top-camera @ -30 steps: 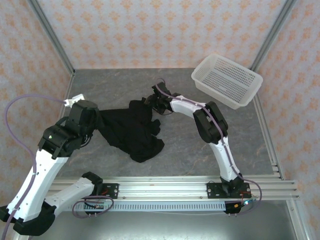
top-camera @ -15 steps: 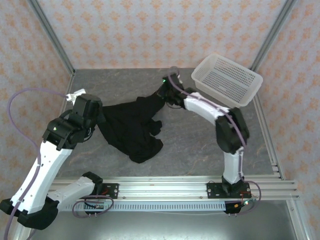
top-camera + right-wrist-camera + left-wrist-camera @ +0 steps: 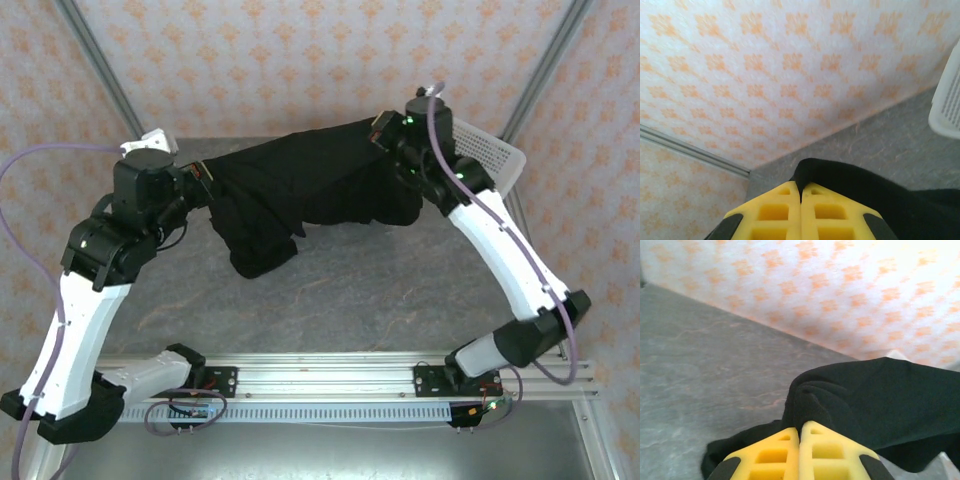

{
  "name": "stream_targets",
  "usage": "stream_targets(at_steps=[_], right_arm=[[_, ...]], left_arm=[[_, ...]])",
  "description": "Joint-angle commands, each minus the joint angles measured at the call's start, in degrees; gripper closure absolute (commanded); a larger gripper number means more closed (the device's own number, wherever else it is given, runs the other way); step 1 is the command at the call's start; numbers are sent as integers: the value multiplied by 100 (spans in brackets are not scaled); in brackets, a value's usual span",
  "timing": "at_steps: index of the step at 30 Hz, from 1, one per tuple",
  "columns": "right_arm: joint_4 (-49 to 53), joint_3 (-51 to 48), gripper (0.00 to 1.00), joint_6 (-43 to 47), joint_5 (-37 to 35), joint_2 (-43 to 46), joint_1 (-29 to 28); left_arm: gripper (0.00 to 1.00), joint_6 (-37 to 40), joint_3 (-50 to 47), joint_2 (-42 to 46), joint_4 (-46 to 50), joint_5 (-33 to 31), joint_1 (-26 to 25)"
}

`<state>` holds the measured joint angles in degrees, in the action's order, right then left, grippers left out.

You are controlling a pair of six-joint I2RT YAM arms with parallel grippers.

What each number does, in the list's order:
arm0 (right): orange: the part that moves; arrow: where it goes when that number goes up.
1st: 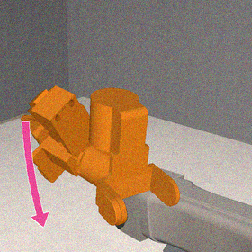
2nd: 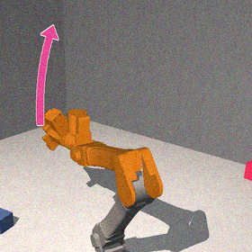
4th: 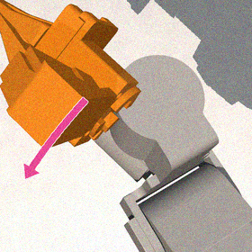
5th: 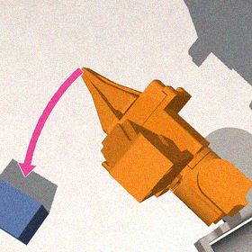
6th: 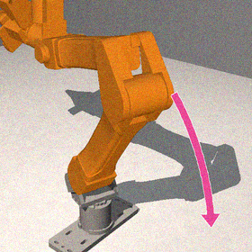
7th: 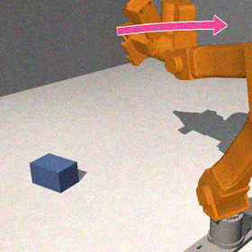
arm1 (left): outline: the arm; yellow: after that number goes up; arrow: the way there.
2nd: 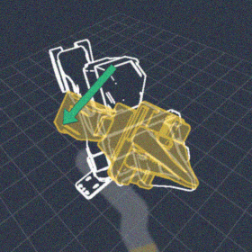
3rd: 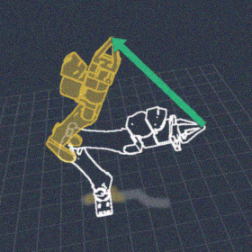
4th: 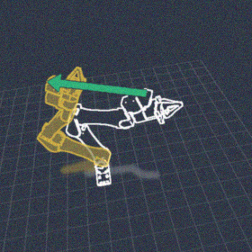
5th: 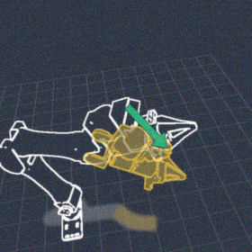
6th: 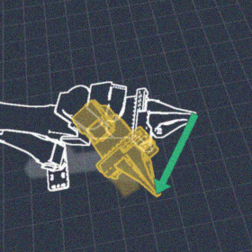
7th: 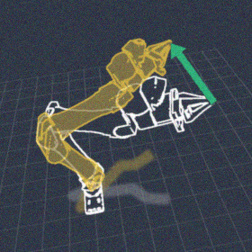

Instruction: Fold and stack the t-shirts

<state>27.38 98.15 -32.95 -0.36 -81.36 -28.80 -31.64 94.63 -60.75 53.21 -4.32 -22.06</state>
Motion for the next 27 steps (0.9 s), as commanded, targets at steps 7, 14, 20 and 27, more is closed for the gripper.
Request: stream_targets(at_steps=[7,14,20,27], right_arm=[[139,511,100,642,-536,1499,40],[82,843,100,760,-518,1631,40],[56,1238,100,888,-327,448,130],[-88,2172,100,511,594,-2225,696]], left_arm=[[100,187,620,924,-605,336,53],[100,158,1348,697,-820,-419,53],[100,66,1582,-384,-656,-1872,81],[100,-362,2247,-2922,-658,-782,1716]])
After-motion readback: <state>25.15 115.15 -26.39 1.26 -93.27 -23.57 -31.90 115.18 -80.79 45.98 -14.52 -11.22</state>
